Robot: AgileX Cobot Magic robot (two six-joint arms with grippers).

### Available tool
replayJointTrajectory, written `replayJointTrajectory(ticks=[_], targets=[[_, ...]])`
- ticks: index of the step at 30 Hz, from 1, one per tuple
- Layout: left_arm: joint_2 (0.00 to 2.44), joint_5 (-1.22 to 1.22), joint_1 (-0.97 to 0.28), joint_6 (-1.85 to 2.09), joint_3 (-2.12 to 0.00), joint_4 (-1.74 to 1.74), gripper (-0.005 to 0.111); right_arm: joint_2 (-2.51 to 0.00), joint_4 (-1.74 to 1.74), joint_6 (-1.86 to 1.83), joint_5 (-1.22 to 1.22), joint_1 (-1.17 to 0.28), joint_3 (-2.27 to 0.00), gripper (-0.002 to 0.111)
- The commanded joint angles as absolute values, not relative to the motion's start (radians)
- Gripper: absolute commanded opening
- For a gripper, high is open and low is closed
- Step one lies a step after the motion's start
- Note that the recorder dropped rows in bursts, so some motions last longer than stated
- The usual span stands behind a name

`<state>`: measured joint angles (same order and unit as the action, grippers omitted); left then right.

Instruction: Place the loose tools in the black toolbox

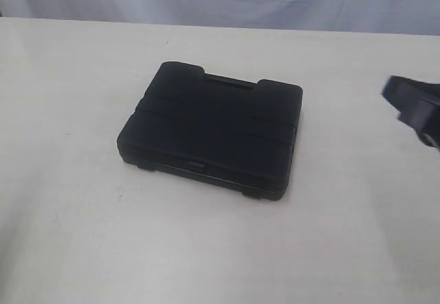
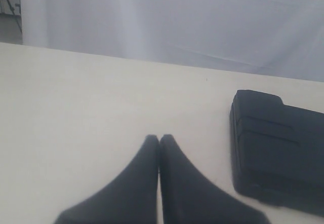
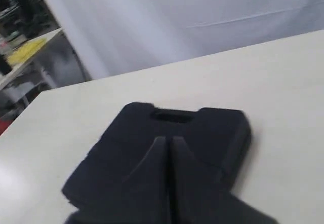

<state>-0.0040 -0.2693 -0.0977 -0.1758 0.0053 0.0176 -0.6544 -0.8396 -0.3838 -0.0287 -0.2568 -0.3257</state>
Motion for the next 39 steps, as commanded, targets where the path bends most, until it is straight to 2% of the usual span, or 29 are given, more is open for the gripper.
replayJointTrajectory(ticks=[1,5,11,14,15,17,21,24,39], targets=[[0.0,-0.27,-0.103,-0.175,0.0,0.023,0.0,-0.483,-0.798,-0.418,-0.172,-0.028,-0.24,-0.001],[0.0,-0.27,-0.103,-0.175,0.0,0.023,0.0,-0.369,-0.798,-0.507,-0.161,0.048,-0.177,-0.001],[0.0,-0.27,-0.103,-0.175,0.0,0.023,0.0,-0.263,-0.792,-0.546,-0.114,0.05,-0.068,-0.001],[0.0,-0.27,-0.103,-0.175,0.0,0.023,0.0,-0.231,-0.544,-0.408,-0.111,0.05,-0.032,-0.001],[0.0,-0.27,-0.103,-0.175,0.0,0.023,0.0,-0.194,-0.331,-0.222,-0.109,0.05,-0.016,-0.001],[0.0,-0.27,-0.103,-0.175,0.0,0.023,0.0,-0.124,-0.166,-0.073,-0.109,0.05,0.0,-0.001],[0.0,-0.27,-0.103,-0.175,0.0,0.023,0.0,-0.016,-0.034,-0.067,-0.227,0.05,0.0,-0.001],[0.0,-0.27,-0.103,-0.175,0.0,0.023,0.0,-0.004,-0.026,-0.064,-0.328,0.05,0.0,-0.001],[0.0,-0.27,-0.103,-0.175,0.0,0.023,0.0,-0.004,-0.044,-0.064,-0.329,0.05,0.0,-0.001]])
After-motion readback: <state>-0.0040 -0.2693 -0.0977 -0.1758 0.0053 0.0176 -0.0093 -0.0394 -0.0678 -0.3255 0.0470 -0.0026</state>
